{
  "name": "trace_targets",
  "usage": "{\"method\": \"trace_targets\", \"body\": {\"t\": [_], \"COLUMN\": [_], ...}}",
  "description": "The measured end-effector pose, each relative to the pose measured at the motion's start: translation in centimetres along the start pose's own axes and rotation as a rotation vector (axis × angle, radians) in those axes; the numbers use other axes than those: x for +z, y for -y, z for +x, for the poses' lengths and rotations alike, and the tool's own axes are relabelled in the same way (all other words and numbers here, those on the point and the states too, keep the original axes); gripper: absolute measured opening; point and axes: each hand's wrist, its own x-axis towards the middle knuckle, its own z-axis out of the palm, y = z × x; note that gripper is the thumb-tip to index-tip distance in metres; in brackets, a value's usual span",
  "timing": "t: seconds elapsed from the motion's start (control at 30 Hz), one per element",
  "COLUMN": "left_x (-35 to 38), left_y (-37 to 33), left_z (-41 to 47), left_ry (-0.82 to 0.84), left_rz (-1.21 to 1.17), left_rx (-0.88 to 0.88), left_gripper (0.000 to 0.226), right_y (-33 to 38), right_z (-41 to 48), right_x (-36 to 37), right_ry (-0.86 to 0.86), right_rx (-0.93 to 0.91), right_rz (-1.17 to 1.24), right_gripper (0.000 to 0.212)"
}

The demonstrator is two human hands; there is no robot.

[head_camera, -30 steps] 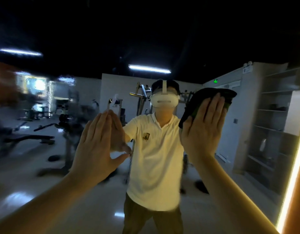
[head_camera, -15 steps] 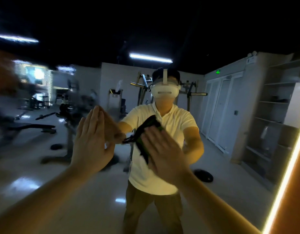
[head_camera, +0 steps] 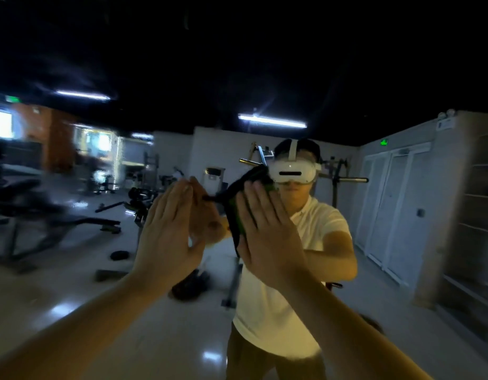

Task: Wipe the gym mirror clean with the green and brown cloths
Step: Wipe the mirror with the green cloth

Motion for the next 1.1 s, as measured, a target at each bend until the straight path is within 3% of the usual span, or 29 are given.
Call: {"method": "trace_targets", "body": {"t": [0.1, 0.17, 0.27, 0.33, 0.47, 0.63, 0.7, 0.83, 0.93, 1.0, 1.1], "left_x": [0.3, 0.7, 0.8, 0.8, 0.1, -0.2, -0.2, -0.2, -0.2, -0.3, -0.6], "left_y": [1.2, 1.6, 2.1, 2.8, 3.6, 4.1, 4.4, 4.6, 4.8, 4.8, 4.6], "left_z": [1.5, 1.5, 1.4, 1.4, 1.5, 1.6, 1.6, 1.7, 1.8, 1.7, 1.7], "left_ry": [0.062, 0.101, 0.098, 0.095, 0.114, 0.104, 0.104, 0.125, 0.136, 0.142, 0.148], "left_rz": [0.082, 0.126, 0.17, 0.185, 0.197, 0.197, 0.202, 0.201, 0.21, 0.207, 0.194], "left_rx": [-0.021, 0.002, 0.029, 0.055, 0.126, 0.168, 0.176, 0.167, 0.176, 0.184, 0.189], "left_gripper": [0.093, 0.105, 0.102, 0.094, 0.087, 0.075, 0.076, 0.089, 0.091, 0.089, 0.083], "right_y": [-2.0, -4.6, -7.2, -6.2, 1.1, 3.6, 0.8, -4.7, -3.6, -0.8, 2.3], "right_z": [-0.5, 1.5, 6.6, 9.1, 6.5, -0.8, 1.2, 8.2, 9.3, 6.8, 0.7], "right_x": [-0.5, -1.7, -3.8, -4.1, -1.3, 1.1, -0.3, -3.5, -3.6, -2.3, -0.1], "right_ry": [0.037, -0.043, -0.189, -0.188, 0.019, 0.076, 0.084, -0.11, -0.172, -0.083, 0.073], "right_rx": [-0.127, 0.056, 0.444, 0.495, 0.106, -0.26, -0.225, 0.248, 0.384, 0.246, -0.175], "right_rz": [-0.033, -0.065, -0.019, -0.005, -0.096, -0.05, -0.125, -0.115, -0.046, -0.073, -0.123], "right_gripper": [0.069, 0.069, 0.073, 0.072, 0.072, 0.067, 0.067, 0.073, 0.071, 0.07, 0.067]}}
